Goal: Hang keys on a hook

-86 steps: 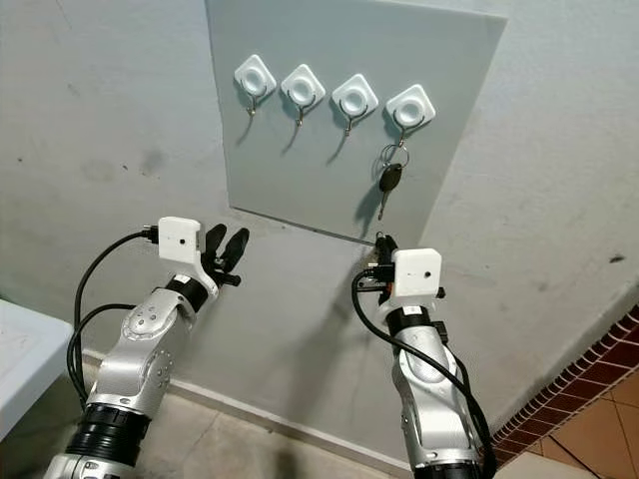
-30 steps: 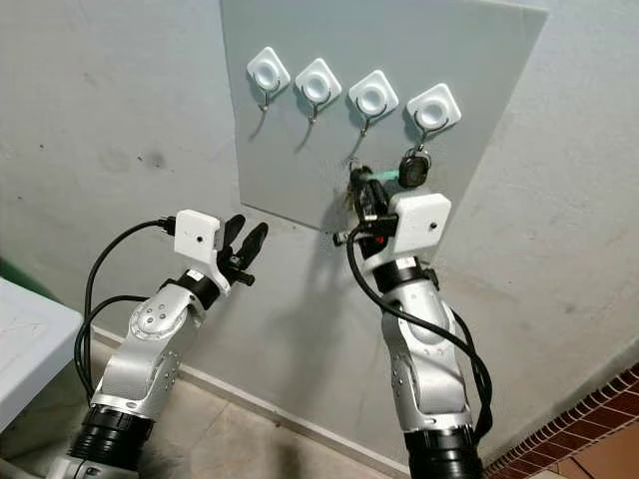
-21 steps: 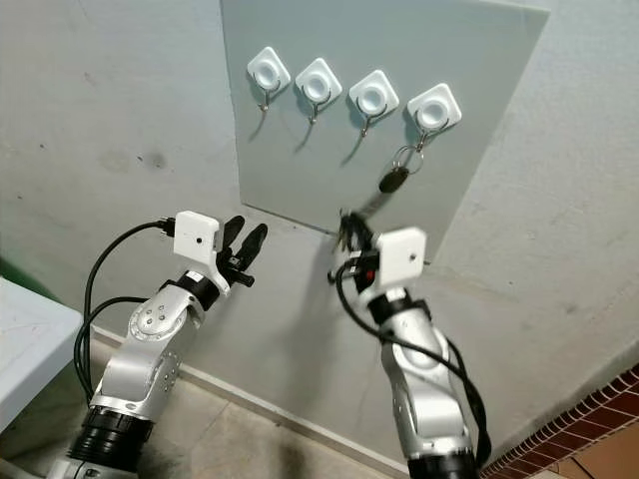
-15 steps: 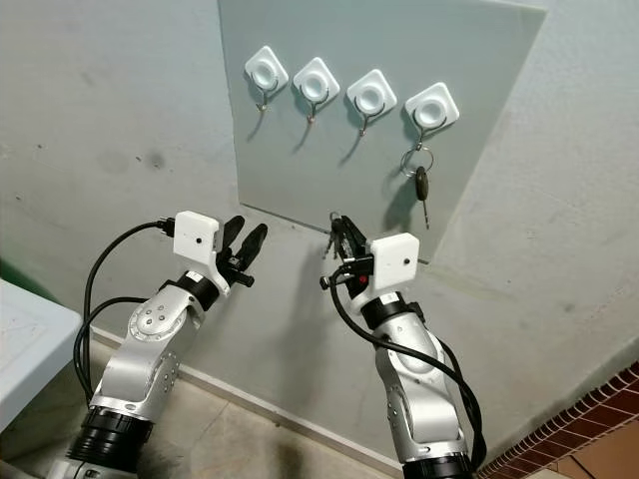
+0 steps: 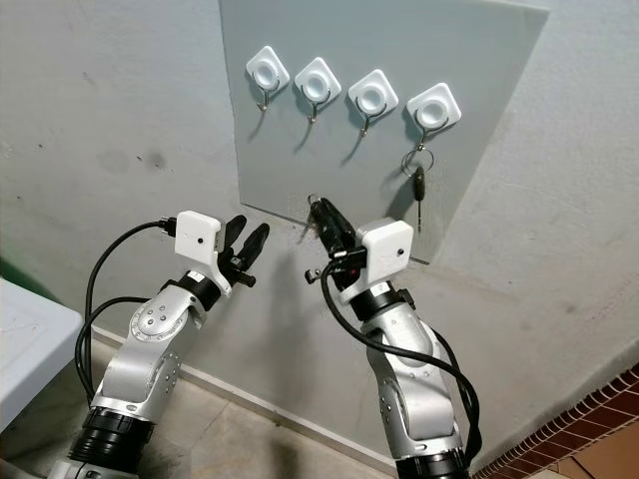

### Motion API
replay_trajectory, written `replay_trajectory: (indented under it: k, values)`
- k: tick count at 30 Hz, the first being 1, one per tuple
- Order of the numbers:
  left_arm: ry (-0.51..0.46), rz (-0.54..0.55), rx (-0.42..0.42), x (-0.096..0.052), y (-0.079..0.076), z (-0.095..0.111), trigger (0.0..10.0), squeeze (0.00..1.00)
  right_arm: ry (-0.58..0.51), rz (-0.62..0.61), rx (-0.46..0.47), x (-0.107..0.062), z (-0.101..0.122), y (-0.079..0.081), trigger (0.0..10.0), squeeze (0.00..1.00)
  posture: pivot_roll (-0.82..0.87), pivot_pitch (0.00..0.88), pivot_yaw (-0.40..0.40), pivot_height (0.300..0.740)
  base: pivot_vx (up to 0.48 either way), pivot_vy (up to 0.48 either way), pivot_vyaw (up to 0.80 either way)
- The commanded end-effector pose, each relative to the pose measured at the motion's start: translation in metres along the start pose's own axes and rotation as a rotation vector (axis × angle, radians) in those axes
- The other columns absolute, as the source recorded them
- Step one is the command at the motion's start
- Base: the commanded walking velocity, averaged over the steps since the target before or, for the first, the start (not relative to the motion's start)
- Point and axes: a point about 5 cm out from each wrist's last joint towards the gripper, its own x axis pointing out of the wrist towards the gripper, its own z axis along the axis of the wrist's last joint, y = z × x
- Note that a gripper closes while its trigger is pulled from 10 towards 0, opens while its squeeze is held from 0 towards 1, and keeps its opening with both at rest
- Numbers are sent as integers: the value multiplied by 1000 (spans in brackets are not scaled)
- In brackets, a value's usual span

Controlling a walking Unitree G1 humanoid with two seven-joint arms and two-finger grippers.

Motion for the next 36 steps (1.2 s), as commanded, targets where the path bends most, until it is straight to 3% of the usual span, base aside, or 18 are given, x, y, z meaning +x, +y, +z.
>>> replay_trajectory:
  k: [1, 11, 36]
  values:
    - [-18, -15, 10, 1, -2, 5, 10000, 0, -33, -20, -1, 2, 7, -4, 10000, 0, 70, 0, -48, 740, 0, 0, 0]
    - [-29, -40, 25, 2, -6, 7, 10000, 0, -80, -126, 37, 10, 15, -17, 10000, 0, 71, 0, -45, 740, 0, 0, 0]
    - [-87, -125, 47, 4, -27, 24, 10000, 0, -197, -119, 116, 29, 40, -17, 10000, 0, 72, 0, -45, 740, 0, 0, 0]
